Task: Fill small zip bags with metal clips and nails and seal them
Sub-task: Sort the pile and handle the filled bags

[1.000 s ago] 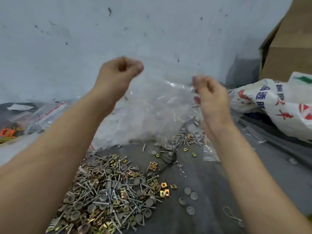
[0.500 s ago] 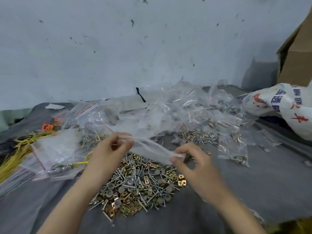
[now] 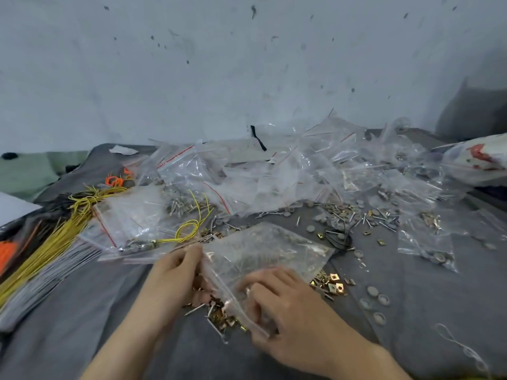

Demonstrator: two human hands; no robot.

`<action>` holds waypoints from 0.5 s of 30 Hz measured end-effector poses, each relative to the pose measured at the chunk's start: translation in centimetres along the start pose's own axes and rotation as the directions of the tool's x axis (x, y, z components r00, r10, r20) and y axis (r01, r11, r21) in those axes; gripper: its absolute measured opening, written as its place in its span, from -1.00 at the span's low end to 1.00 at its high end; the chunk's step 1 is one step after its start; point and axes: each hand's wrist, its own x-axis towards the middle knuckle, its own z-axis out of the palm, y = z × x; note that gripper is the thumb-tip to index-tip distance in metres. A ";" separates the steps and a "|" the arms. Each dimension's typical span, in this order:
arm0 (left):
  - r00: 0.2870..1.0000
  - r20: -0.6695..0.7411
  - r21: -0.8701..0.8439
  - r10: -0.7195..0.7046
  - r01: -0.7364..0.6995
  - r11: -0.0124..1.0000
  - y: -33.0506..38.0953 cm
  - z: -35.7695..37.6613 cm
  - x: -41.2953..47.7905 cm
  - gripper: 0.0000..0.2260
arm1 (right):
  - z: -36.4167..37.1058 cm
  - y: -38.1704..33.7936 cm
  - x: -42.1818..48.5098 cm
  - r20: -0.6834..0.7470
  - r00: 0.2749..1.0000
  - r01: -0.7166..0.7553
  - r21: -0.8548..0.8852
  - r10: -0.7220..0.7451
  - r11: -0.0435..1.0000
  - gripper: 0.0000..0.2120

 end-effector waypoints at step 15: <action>0.933 -0.205 0.393 0.297 -0.199 0.898 -1.7 -2.0 2.9 -0.70 | -0.1 9.3 4.4 -0.035 0.654 -0.754 0.060 0.756 0.654 -0.55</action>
